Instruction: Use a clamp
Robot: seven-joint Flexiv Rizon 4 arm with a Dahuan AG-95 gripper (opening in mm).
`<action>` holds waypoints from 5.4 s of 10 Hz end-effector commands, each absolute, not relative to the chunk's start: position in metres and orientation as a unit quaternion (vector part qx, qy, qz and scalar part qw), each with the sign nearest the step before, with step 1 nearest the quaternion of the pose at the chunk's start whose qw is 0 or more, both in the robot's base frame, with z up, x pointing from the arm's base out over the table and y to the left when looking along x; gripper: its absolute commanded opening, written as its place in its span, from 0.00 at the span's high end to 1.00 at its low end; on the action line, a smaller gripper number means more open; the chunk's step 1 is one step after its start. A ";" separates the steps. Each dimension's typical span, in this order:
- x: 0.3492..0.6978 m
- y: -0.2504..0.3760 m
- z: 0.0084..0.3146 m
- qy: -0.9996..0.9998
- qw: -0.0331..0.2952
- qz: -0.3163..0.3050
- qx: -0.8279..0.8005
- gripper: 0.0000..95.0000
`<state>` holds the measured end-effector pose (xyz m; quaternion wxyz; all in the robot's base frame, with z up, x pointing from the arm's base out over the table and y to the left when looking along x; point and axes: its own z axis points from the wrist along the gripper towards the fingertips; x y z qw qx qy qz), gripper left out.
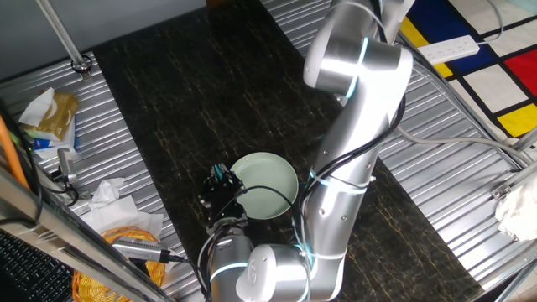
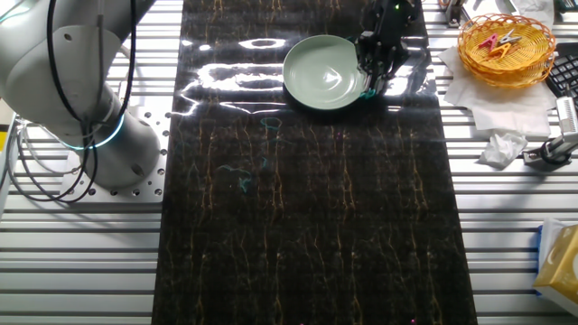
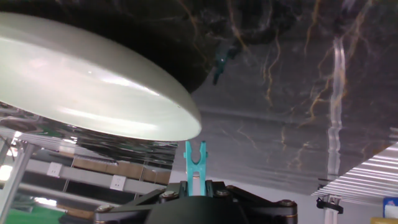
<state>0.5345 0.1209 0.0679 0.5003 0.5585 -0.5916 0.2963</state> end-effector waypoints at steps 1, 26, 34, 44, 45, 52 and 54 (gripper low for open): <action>0.534 0.115 0.055 -0.591 0.505 0.289 0.558 1.00; 0.536 0.117 0.062 -0.586 0.513 0.284 0.560 1.00; 0.520 0.093 0.065 -0.596 0.499 0.278 0.565 1.00; 0.518 0.108 0.063 -0.578 0.501 0.292 0.574 1.00; 0.515 0.115 0.064 -0.571 0.497 0.308 0.576 1.00; 0.498 0.142 0.079 -0.549 0.433 0.397 0.595 1.00; 0.497 0.144 0.081 -0.553 0.414 0.412 0.594 1.00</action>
